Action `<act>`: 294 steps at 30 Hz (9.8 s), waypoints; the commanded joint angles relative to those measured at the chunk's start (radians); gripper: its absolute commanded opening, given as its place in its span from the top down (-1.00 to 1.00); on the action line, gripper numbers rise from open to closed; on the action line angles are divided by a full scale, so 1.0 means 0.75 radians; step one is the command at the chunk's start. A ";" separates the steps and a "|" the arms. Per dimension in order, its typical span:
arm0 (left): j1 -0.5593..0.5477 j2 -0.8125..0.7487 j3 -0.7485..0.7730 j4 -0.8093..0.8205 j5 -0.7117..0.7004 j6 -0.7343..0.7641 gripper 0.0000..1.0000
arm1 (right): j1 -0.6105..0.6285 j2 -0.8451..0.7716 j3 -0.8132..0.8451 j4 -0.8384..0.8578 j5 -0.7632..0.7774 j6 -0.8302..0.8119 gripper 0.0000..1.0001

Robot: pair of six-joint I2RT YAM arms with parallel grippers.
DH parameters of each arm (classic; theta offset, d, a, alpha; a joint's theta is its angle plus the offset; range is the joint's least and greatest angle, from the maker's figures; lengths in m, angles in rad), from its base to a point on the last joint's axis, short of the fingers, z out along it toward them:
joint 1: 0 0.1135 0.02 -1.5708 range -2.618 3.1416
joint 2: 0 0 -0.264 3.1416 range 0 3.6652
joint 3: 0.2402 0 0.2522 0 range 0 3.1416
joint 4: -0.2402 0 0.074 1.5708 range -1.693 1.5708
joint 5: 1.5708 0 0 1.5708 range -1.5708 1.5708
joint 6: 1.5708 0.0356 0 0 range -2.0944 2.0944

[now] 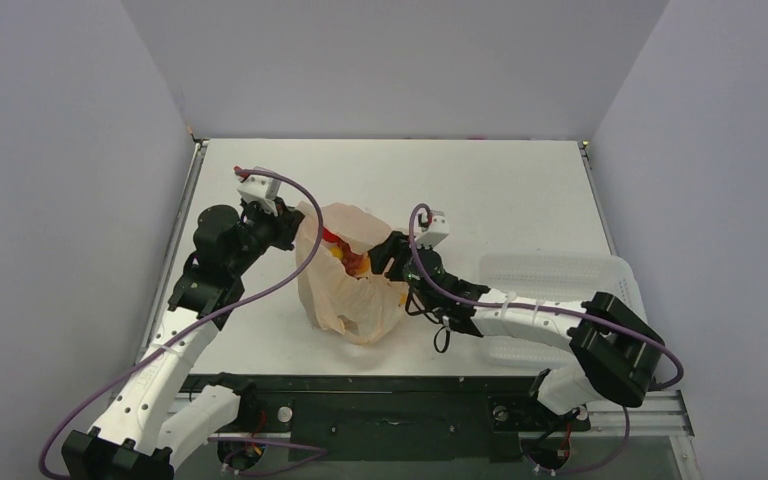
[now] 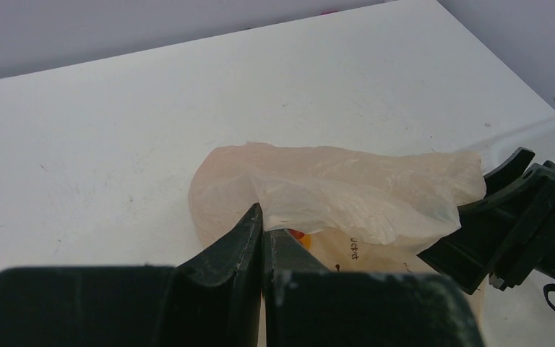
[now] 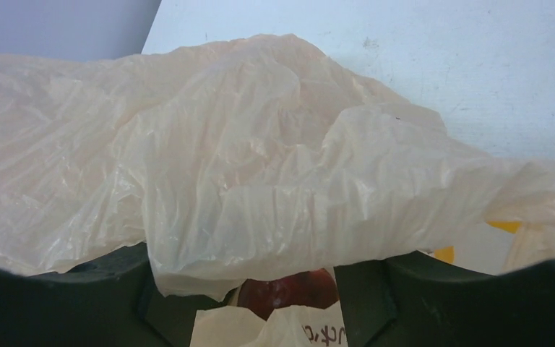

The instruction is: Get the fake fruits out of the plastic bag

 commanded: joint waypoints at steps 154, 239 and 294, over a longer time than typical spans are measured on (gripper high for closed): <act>-0.035 -0.033 -0.015 0.133 0.093 0.028 1.00 | 0.089 0.405 0.924 -1.059 0.033 -0.505 0.39; -0.408 -0.482 -0.408 -0.226 -0.010 -1.212 -0.29 | 0.301 0.059 0.111 -0.309 -0.423 -0.057 0.31; -0.810 -0.306 -0.850 -0.098 -0.289 -1.419 1.00 | 0.181 0.321 0.104 -0.156 -0.246 -0.250 -0.64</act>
